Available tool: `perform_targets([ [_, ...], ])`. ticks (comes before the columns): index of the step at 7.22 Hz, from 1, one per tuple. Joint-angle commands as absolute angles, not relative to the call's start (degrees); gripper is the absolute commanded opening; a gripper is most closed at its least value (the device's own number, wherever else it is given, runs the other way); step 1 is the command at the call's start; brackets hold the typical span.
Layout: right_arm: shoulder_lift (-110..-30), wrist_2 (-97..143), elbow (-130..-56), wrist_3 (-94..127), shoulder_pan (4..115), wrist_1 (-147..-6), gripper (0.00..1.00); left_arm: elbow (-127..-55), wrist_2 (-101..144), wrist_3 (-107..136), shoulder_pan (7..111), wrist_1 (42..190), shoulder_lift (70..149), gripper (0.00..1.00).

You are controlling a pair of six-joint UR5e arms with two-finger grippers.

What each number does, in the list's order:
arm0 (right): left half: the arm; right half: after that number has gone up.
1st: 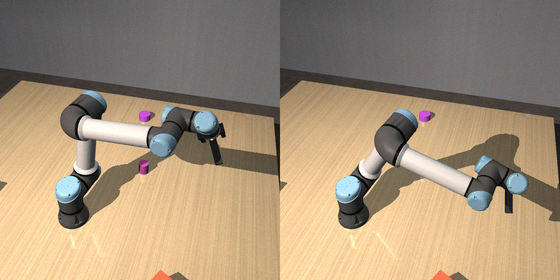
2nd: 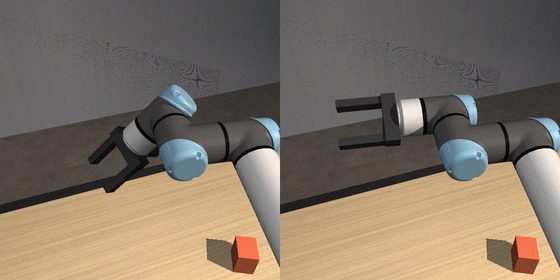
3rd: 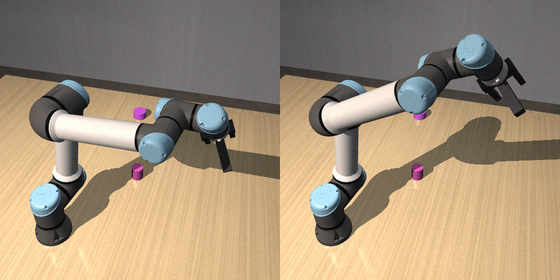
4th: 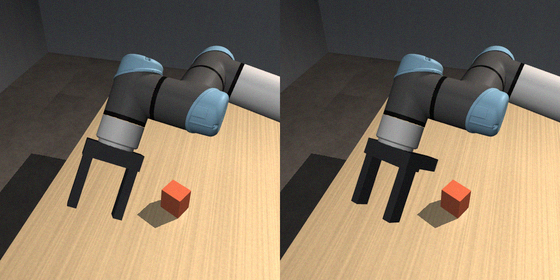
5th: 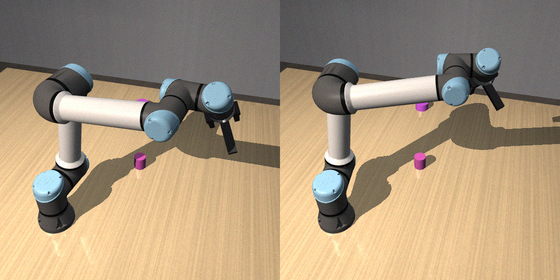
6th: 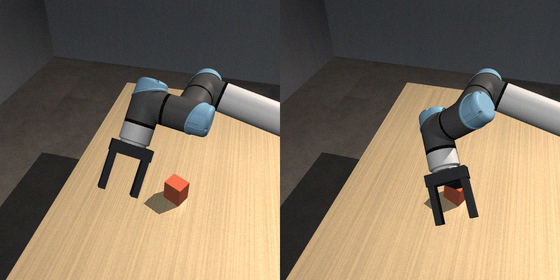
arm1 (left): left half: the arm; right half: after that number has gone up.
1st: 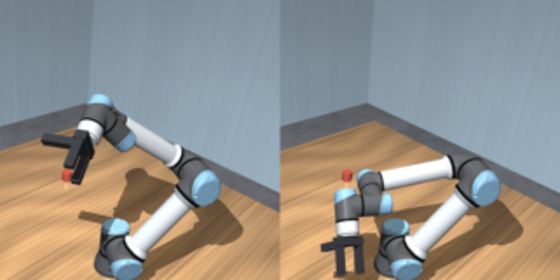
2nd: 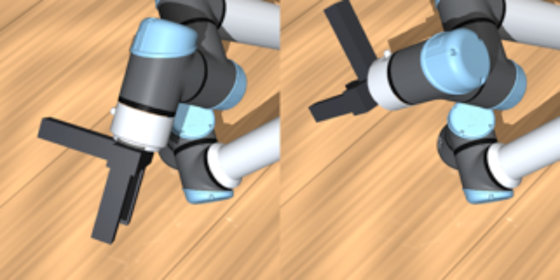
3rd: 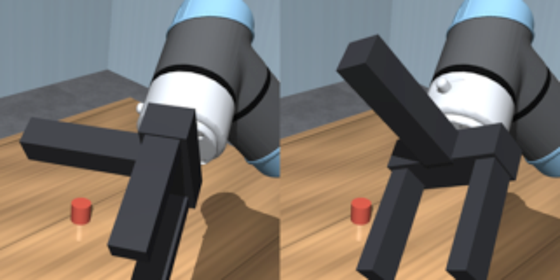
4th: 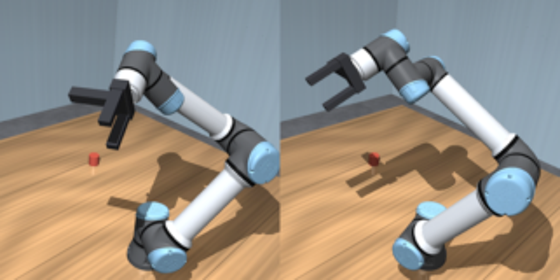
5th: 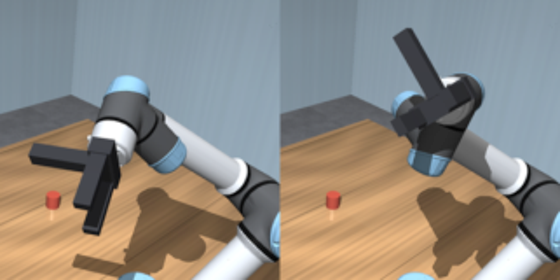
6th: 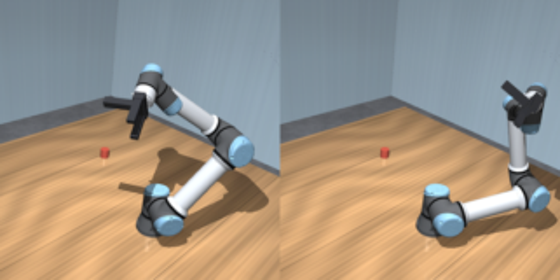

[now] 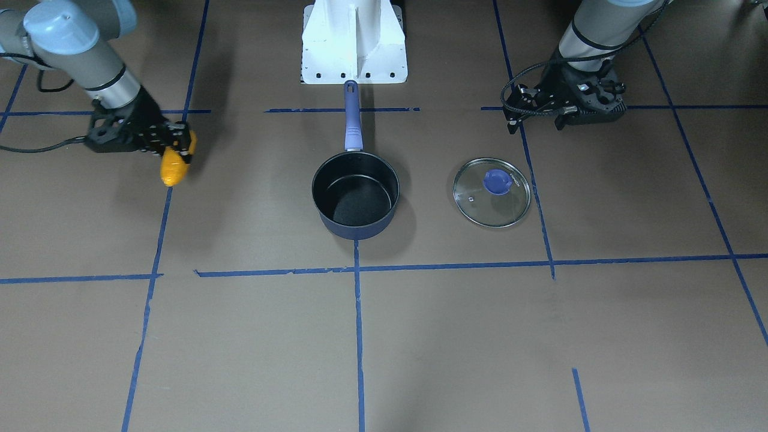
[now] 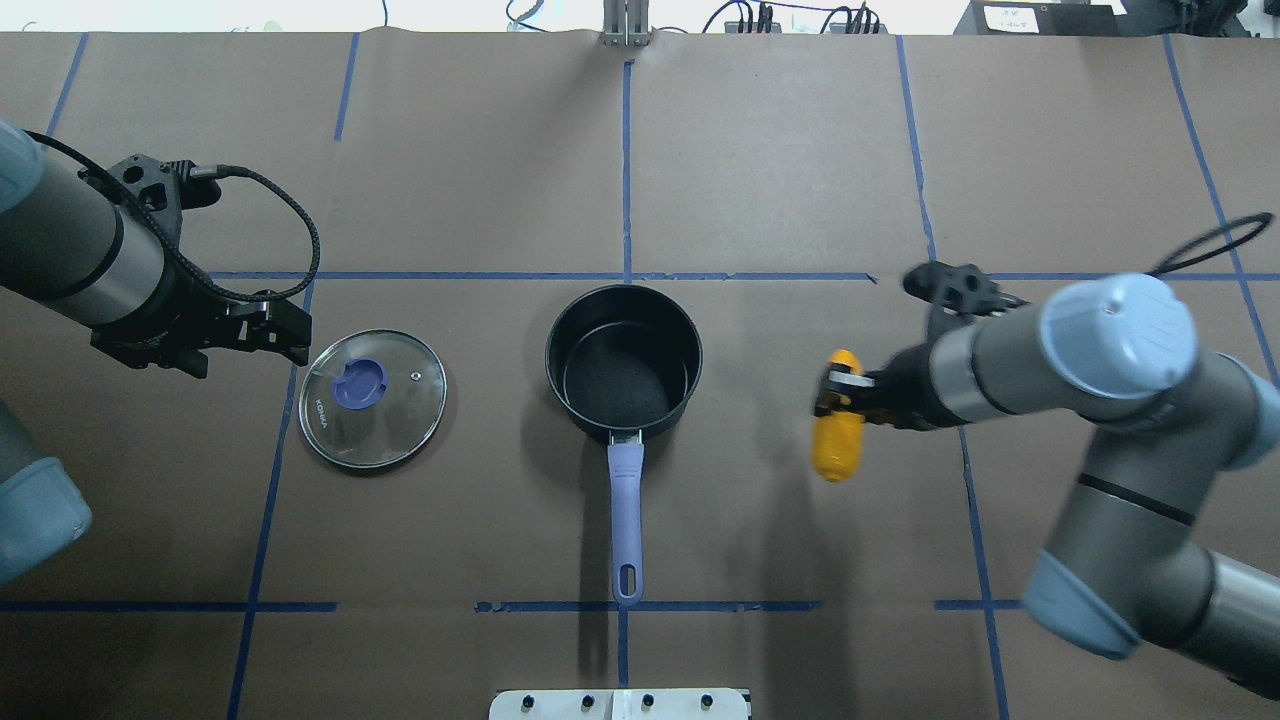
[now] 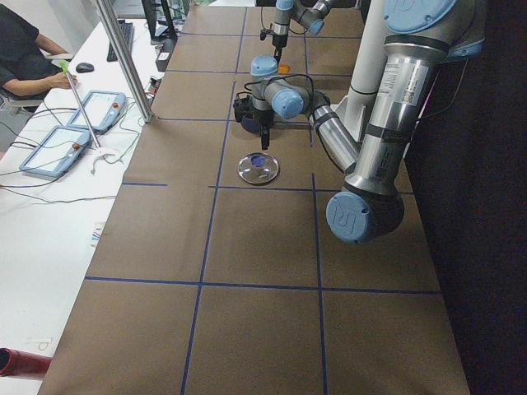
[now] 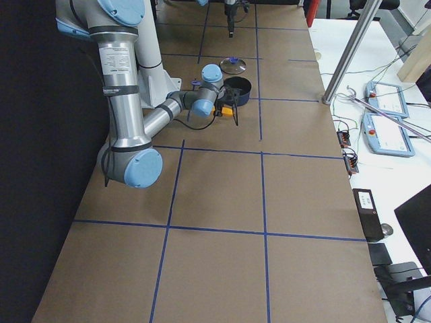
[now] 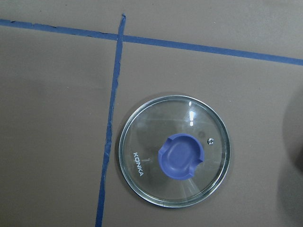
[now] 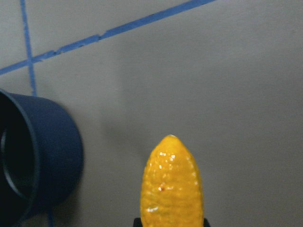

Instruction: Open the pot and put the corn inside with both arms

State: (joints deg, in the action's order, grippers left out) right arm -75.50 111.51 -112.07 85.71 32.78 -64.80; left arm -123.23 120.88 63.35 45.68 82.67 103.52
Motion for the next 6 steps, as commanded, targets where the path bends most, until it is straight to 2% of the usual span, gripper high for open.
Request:
perform_targets([
  [1, -59.1, 110.7, -107.4, 88.7, 32.1, -75.1, 0.00, -123.1, 120.9, 63.3, 45.7, 82.6, 103.4, 1.00],
  [2, -55.8, 110.4, -102.4, 88.7, 32.1, -74.6, 0.00, -123.1, 120.9, 63.4, 45.7, 82.7, 103.4, 1.00],
  [5, -50.7, 109.3, -95.0, 90.4, 31.9, -74.4, 0.03, -123.0, 120.9, 63.6, 45.6, 82.8, 103.4, 1.00],
  [6, -50.7, 108.9, -94.4, 90.1, 31.9, -74.4, 0.25, -123.1, 120.9, 63.6, 45.6, 82.8, 103.4, 1.00],
])
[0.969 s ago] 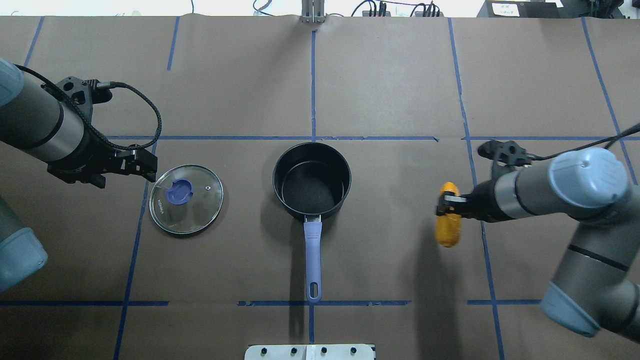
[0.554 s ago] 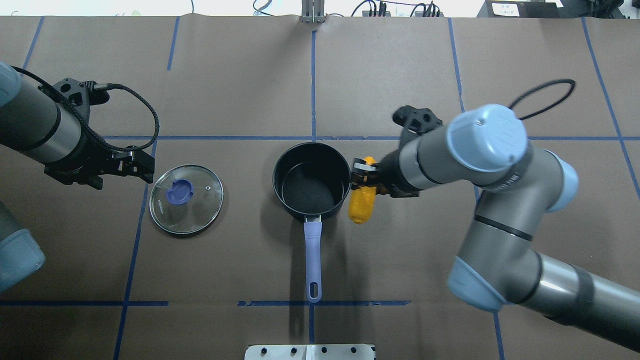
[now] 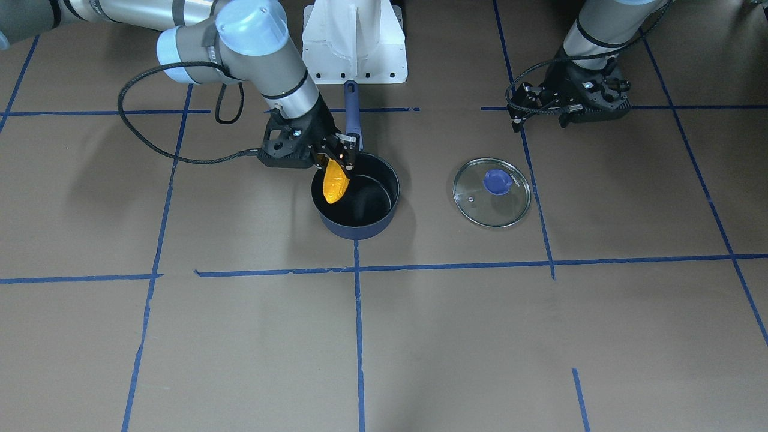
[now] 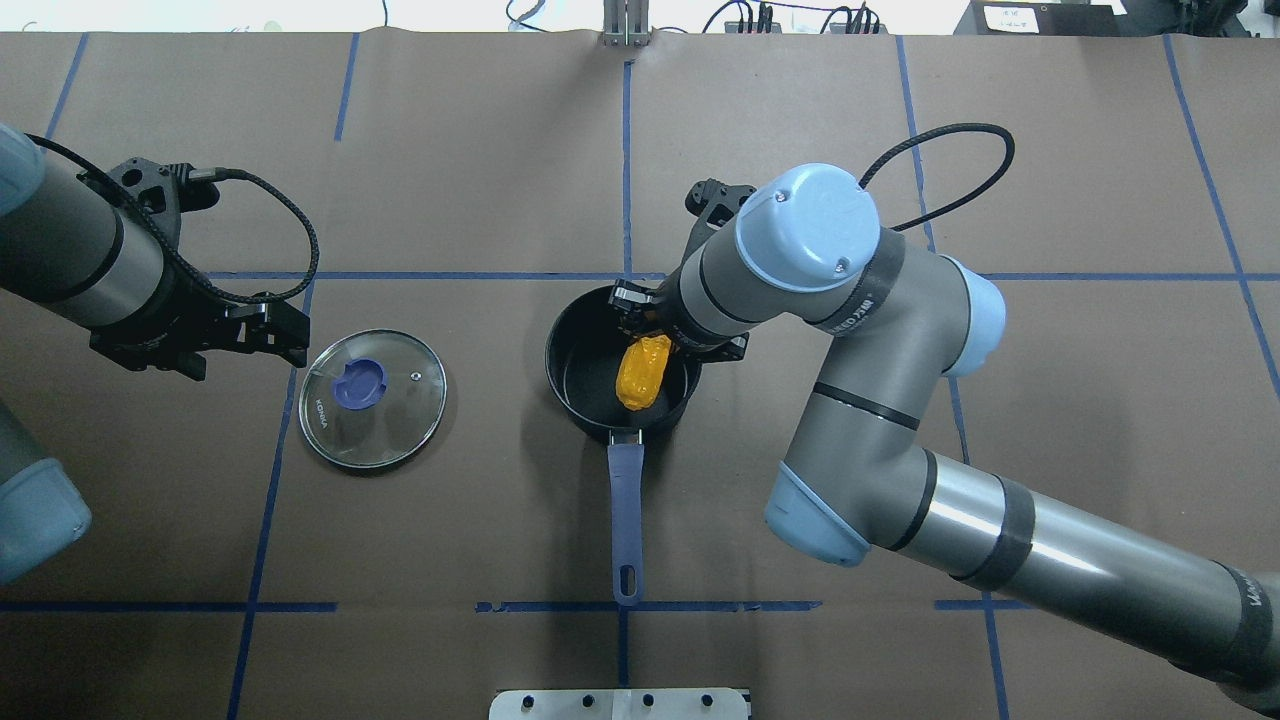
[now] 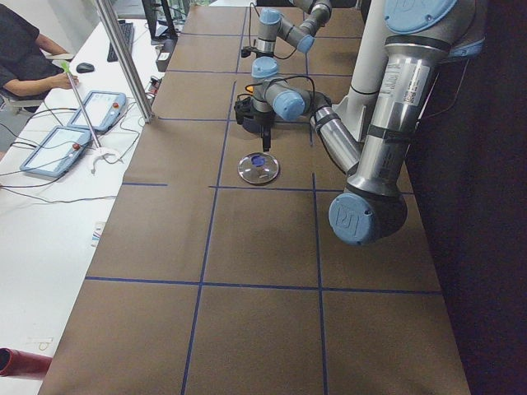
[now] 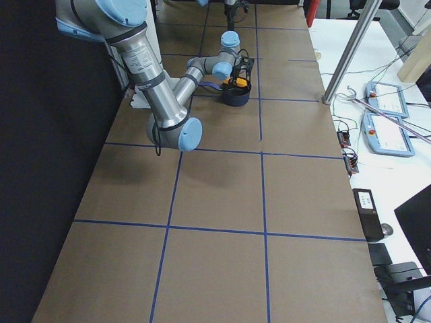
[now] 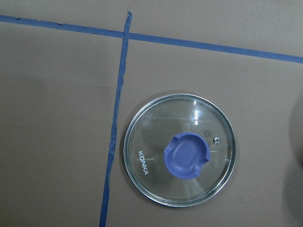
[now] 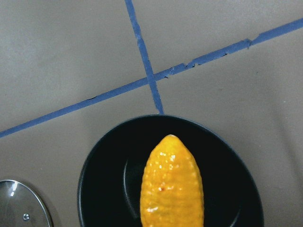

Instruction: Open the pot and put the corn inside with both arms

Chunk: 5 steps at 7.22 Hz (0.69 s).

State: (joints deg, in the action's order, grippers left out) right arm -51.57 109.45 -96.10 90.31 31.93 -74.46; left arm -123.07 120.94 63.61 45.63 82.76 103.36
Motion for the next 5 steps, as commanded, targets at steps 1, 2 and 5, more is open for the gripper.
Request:
perform_targets([
  [1, -50.5, 108.2, -93.4, 90.1, 31.6, -74.4, 0.99, -123.1, 120.9, 64.0, 45.4, 82.8, 103.5, 1.00],
  [2, -50.5, 108.2, -93.5, 90.1, 31.6, -74.4, 1.00, -123.0, 120.9, 63.9, 45.3, 82.8, 103.4, 1.00],
  [5, -59.3, 117.1, -101.3, 85.4, 37.7, -75.0, 1.00, -122.9, 120.8, 56.7, 45.7, 82.7, 100.0, 1.00],
])
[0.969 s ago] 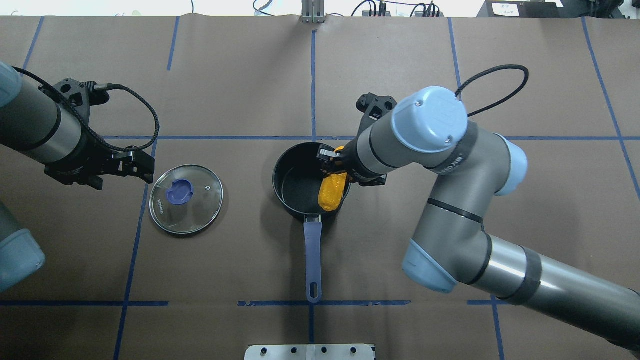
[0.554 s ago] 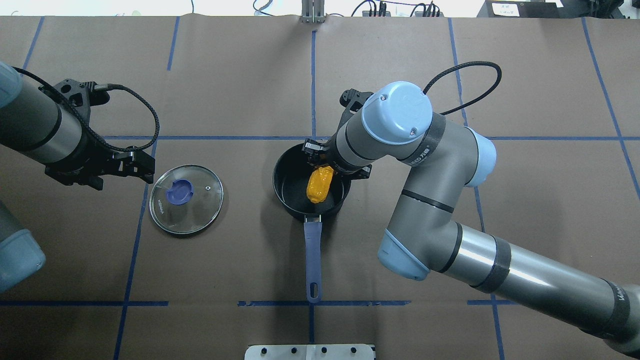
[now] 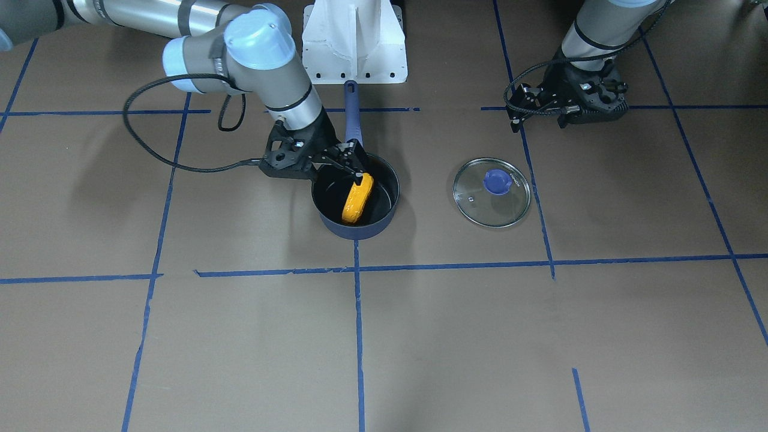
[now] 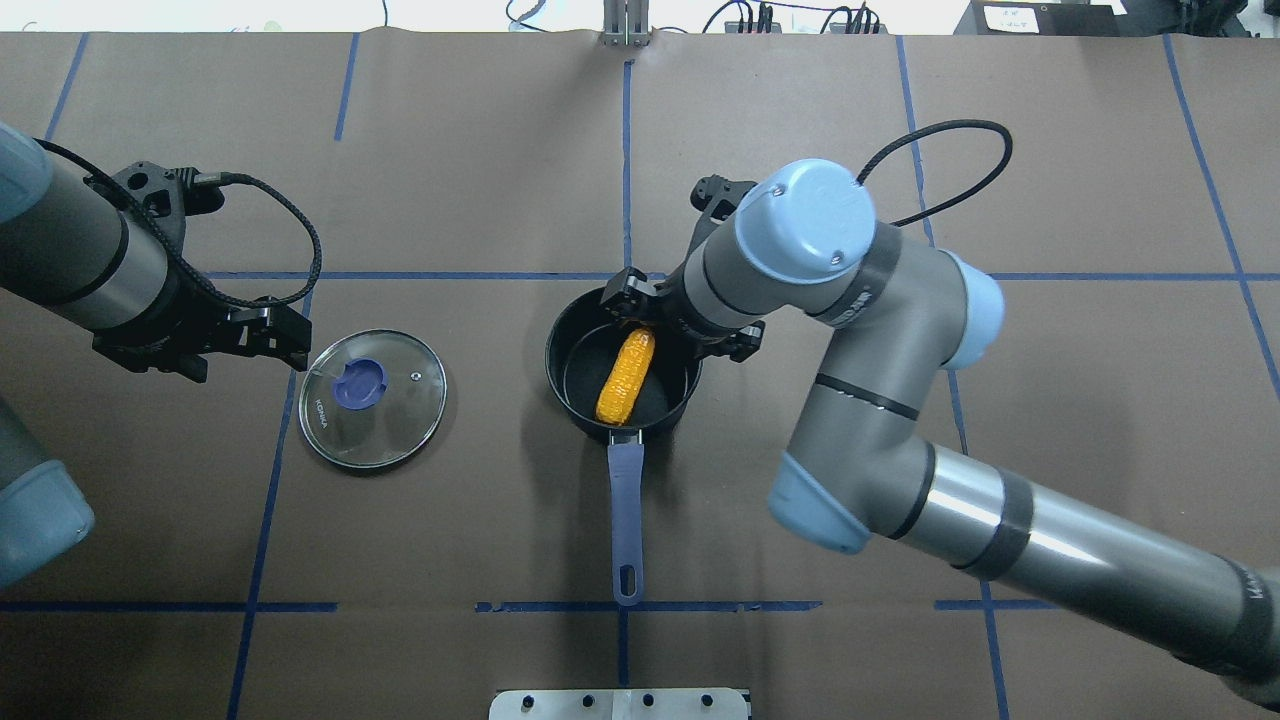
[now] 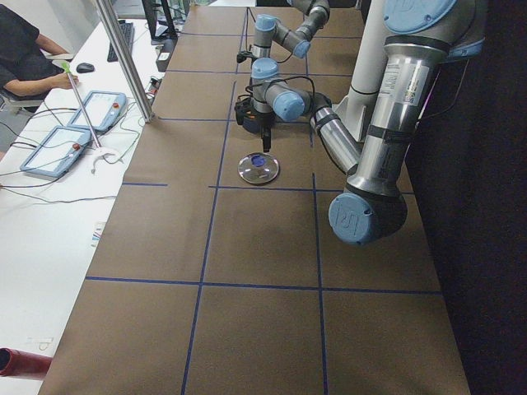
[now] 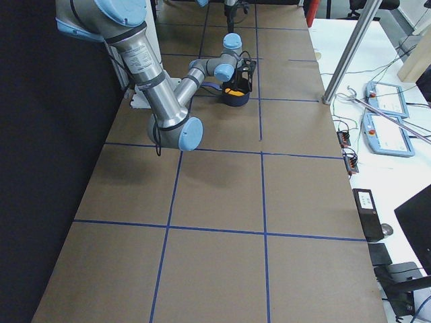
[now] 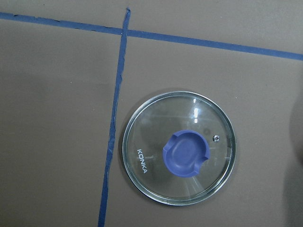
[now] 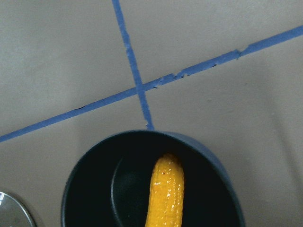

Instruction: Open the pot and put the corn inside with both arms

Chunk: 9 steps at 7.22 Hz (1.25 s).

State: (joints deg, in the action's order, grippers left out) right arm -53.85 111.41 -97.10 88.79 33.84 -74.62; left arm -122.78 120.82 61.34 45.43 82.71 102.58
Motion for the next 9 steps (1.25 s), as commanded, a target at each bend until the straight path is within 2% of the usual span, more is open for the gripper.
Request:
perform_targets([
  [1, -65.3, 123.1, -103.5, 76.9, 43.4, -75.1, 1.00, -123.0, 120.8, 50.1, 47.4, 82.7, 96.6, 1.00],
  [4, -81.7, 130.2, -103.5, 45.5, 59.2, -75.2, 1.00, -122.3, 125.2, 23.4, 62.2, 82.1, 87.0, 1.00],
  [5, -85.9, 132.1, -102.9, 33.0, 65.6, -75.6, 1.00, -119.3, 131.8, 14.6, 68.8, 82.0, 85.6, 1.00],
  [7, -92.6, 133.6, -101.4, 8.2, 78.4, -82.9, 1.00, -108.6, 135.6, -5.5, 81.4, 82.6, 84.7, 1.00],
  [9, -93.8, 138.0, -100.2, -9.2, 86.6, -94.3, 1.00, -104.3, 135.3, -11.1, 89.8, 82.3, 84.7, 1.00],
])
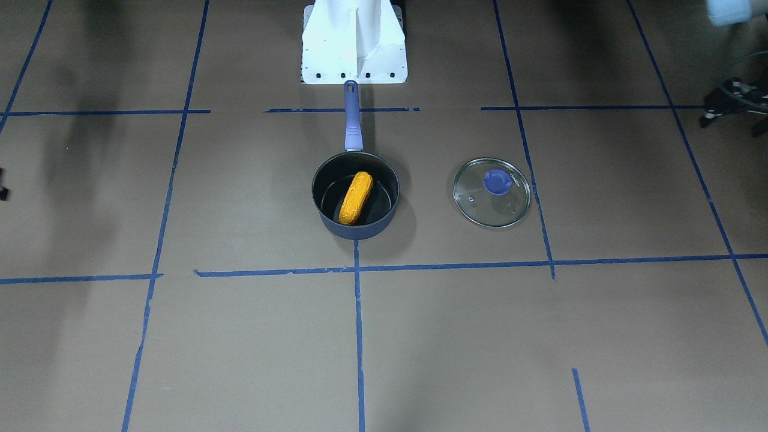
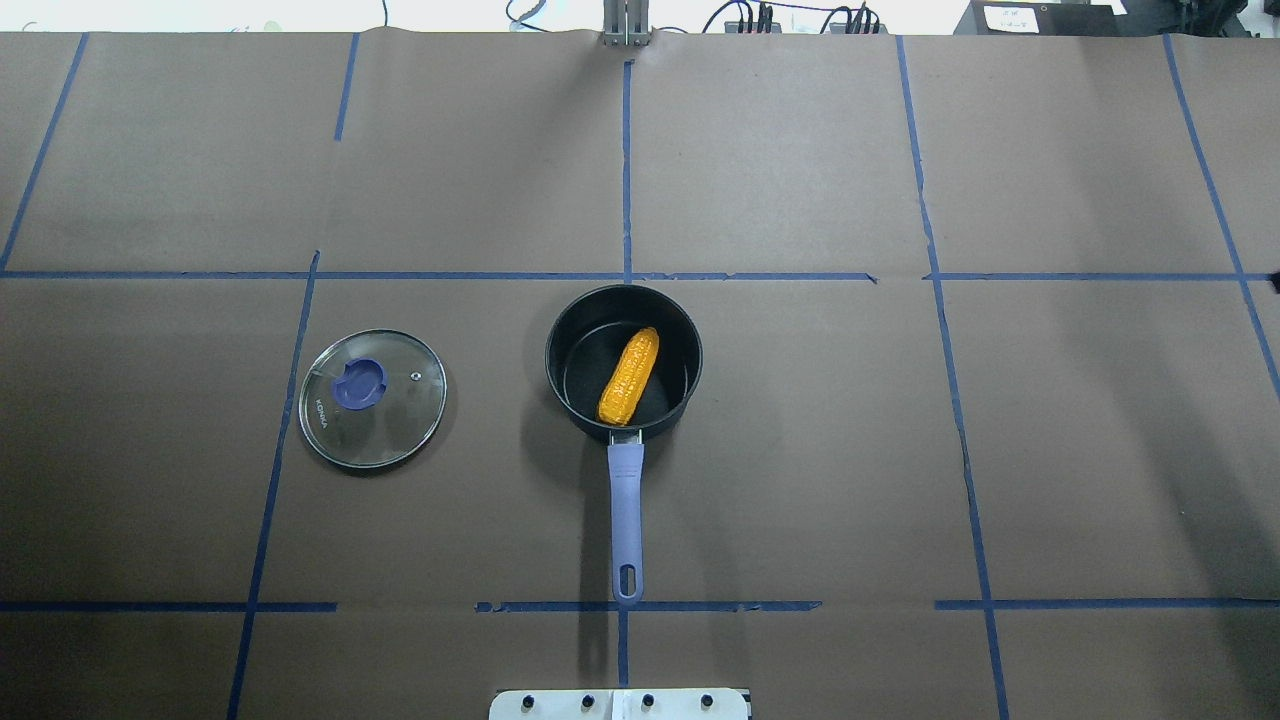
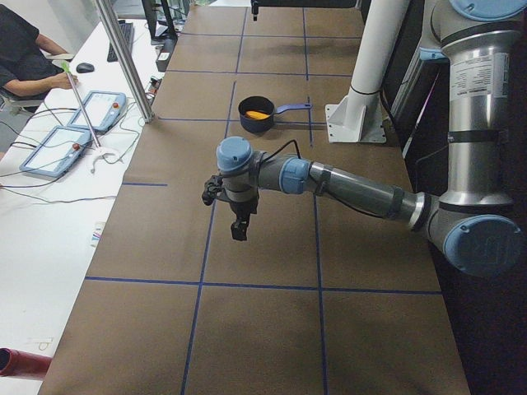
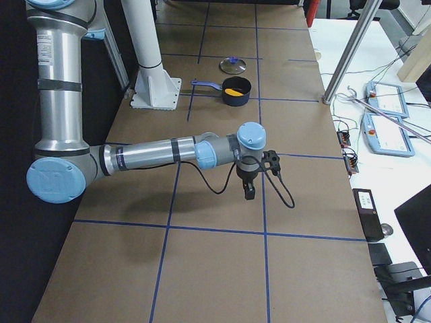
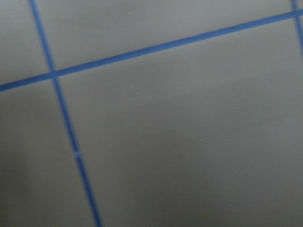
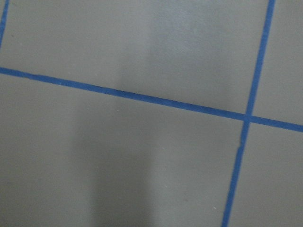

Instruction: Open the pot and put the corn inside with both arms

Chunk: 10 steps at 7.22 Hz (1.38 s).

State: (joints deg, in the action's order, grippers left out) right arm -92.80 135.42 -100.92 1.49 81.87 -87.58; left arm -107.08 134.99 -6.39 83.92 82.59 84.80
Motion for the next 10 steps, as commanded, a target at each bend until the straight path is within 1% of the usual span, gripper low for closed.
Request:
perform_targets([
  [1, -94.3, 137.6, -100.2, -9.5, 87.6, -94.9, 1.00, -104.2, 135.4, -10.9, 89.9, 81.9, 84.9, 1.00],
  [2, -94.9, 136.3, -100.2, -9.5, 88.9, -95.0, 1.00, -102.8, 135.6, -10.6, 89.9, 81.9, 85.3, 1.00],
  [3, -94.6, 132.4, -100.0, -9.5, 88.9, -95.0, 1.00, -103.5, 135.6, -10.6, 89.9, 81.8, 84.9, 1.00],
  [7, -94.5, 133.6, -99.7, -9.0, 88.9, -95.9, 1.00, -103.4, 135.0, -8.8, 89.8, 81.7, 85.2, 1.00],
  [10, -94.7, 133.7, -100.4, -8.6, 88.9, -95.8, 1.00, -103.0, 134.7, -9.0, 89.7, 81.4, 83.7, 1.00],
])
